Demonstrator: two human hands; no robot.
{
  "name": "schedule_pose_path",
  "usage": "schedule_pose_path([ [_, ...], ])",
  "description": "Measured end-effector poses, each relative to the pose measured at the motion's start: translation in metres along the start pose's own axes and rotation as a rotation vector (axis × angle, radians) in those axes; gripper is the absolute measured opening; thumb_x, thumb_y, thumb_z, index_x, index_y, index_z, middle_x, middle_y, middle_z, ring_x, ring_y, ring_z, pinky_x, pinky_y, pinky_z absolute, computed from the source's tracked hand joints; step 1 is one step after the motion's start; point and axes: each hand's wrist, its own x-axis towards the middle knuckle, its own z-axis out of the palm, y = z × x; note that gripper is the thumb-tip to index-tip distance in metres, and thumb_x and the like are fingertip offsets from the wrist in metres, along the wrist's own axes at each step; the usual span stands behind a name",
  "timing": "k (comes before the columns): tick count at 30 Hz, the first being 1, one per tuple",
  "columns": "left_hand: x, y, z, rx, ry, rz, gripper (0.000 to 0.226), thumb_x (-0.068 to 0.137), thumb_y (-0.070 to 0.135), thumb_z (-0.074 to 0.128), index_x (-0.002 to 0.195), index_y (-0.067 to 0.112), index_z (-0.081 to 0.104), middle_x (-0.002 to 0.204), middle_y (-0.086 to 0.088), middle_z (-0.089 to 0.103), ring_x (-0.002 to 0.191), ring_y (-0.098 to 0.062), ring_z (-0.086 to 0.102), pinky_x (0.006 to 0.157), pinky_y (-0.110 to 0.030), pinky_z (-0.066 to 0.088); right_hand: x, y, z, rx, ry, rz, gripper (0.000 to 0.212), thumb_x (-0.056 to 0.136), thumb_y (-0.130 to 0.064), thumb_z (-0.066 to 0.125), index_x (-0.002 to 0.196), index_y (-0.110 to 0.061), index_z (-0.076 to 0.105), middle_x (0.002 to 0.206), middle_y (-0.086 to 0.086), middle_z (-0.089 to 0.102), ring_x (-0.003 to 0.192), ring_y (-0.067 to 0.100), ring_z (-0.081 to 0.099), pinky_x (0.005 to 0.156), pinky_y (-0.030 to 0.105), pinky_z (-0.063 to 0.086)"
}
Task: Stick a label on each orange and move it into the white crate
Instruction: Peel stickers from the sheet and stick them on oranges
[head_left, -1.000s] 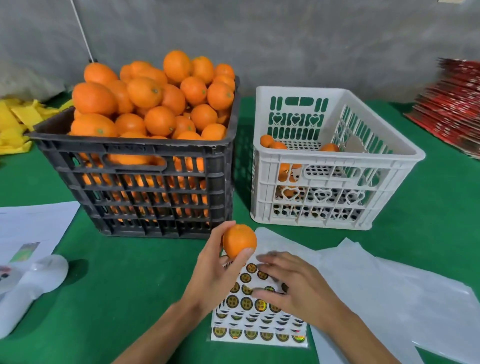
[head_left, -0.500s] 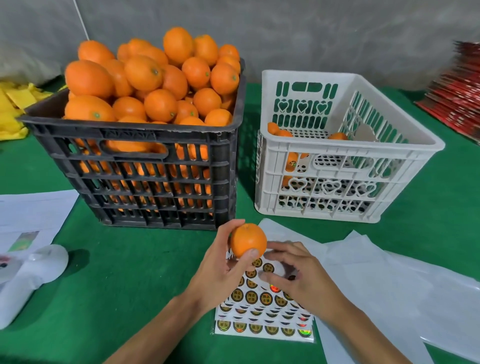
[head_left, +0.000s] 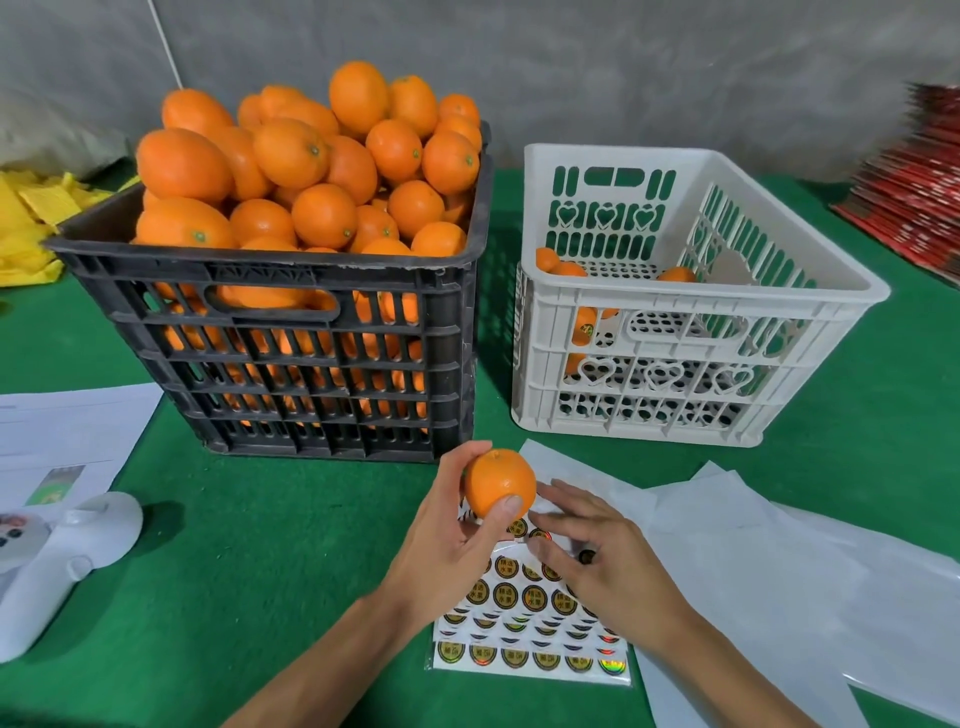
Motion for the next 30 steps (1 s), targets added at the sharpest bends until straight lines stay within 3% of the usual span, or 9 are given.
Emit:
schedule_pose_path([
  [4, -0.001, 0.003, 0.001, -0.077, 0.025, -0.026, 0.066, 0.093, 0.065, 0.067, 0.149, 0.048, 0.036, 0.127, 0.025, 0.053, 0.094, -0.019, 0.078, 0.078, -0.039, 0.066, -0.004, -0.004, 0.002, -0.160, 0.034, -0.123, 0.032, 0.097, -0.044, 0.068, 0.125, -0.030, 0.073, 0.148, -0.025, 0.050, 0.142, -0.003, 0.037, 0.116, 0.035, 0.037],
  [8, 0.004, 0.005, 0.000, -0.194, 0.077, -0.043, 0.061, 0.094, 0.058, 0.070, 0.145, 0.043, 0.041, 0.126, 0.017, 0.055, 0.101, -0.018, 0.075, 0.073, -0.042, 0.067, -0.002, -0.019, 0.012, -0.321, 0.054, -0.297, 0.044, 0.090, -0.058, 0.068, 0.115, -0.022, 0.077, 0.119, -0.016, 0.065, 0.111, 0.007, 0.057, 0.095, 0.028, 0.048],
  [12, 0.005, 0.004, -0.001, -0.250, 0.097, -0.071, 0.056, 0.093, 0.060, 0.068, 0.141, 0.043, 0.044, 0.125, 0.014, 0.056, 0.107, -0.021, 0.074, 0.072, -0.044, 0.067, 0.001, -0.016, 0.012, -0.332, 0.101, -0.327, 0.042, 0.086, -0.057, 0.074, 0.108, -0.022, 0.079, 0.102, -0.013, 0.063, 0.093, 0.008, 0.055, 0.080, 0.022, 0.048],
  [16, 0.006, 0.003, -0.001, -0.242, 0.099, -0.080, 0.051, 0.095, 0.057, 0.066, 0.139, 0.043, 0.044, 0.130, 0.002, 0.054, 0.103, -0.022, 0.075, 0.072, -0.045, 0.066, 0.006, -0.016, 0.015, -0.372, 0.164, -0.372, 0.033, 0.084, -0.051, 0.079, 0.099, -0.023, 0.079, 0.096, -0.013, 0.062, 0.087, 0.005, 0.053, 0.078, 0.012, 0.037],
  [18, 0.006, 0.003, -0.001, -0.239, 0.100, -0.083, 0.045, 0.098, 0.051, 0.065, 0.137, 0.043, 0.045, 0.131, 0.000, 0.053, 0.105, -0.020, 0.074, 0.073, -0.045, 0.066, 0.006, -0.016, 0.017, -0.364, 0.174, -0.383, 0.028, 0.085, -0.048, 0.079, 0.097, -0.023, 0.079, 0.095, -0.014, 0.063, 0.087, 0.004, 0.054, 0.078, 0.012, 0.039],
  [22, 0.006, 0.004, 0.000, -0.251, 0.097, -0.092, 0.044, 0.099, 0.046, 0.063, 0.138, 0.039, 0.045, 0.133, -0.002, 0.053, 0.112, -0.016, 0.070, 0.075, -0.041, 0.066, 0.007, -0.021, 0.018, -0.229, 0.154, -0.248, 0.010, 0.088, -0.037, 0.080, 0.090, -0.028, 0.074, 0.090, -0.027, 0.054, 0.077, -0.002, 0.049, 0.073, 0.008, 0.036],
  [26, 0.006, 0.004, 0.000, -0.233, 0.100, -0.094, 0.045, 0.095, 0.055, 0.063, 0.135, 0.044, 0.046, 0.132, 0.001, 0.056, 0.112, -0.014, 0.070, 0.077, -0.036, 0.065, 0.009, -0.022, 0.017, -0.055, 0.081, -0.113, 0.013, 0.092, -0.030, 0.076, 0.081, -0.028, 0.068, 0.095, -0.019, 0.062, 0.068, 0.013, 0.051, 0.065, 0.019, 0.038],
  [28, 0.007, 0.004, 0.000, -0.252, 0.103, -0.105, 0.044, 0.094, 0.058, 0.065, 0.133, 0.046, 0.048, 0.131, 0.003, 0.056, 0.111, -0.016, 0.072, 0.081, -0.037, 0.065, 0.007, -0.022, 0.017, -0.002, 0.062, -0.096, 0.015, 0.092, -0.027, 0.076, 0.079, -0.030, 0.068, 0.096, -0.017, 0.065, 0.067, 0.013, 0.053, 0.067, 0.024, 0.043],
  [30, 0.009, 0.004, 0.000, -0.260, 0.100, -0.117, 0.048, 0.091, 0.065, 0.065, 0.133, 0.048, 0.048, 0.129, 0.011, 0.058, 0.106, -0.020, 0.076, 0.088, -0.039, 0.064, 0.009, -0.023, 0.014, 0.222, 0.089, 0.008, 0.016, 0.092, -0.024, 0.076, 0.079, -0.031, 0.070, 0.091, -0.012, 0.069, 0.068, 0.010, 0.057, 0.068, 0.024, 0.047],
])
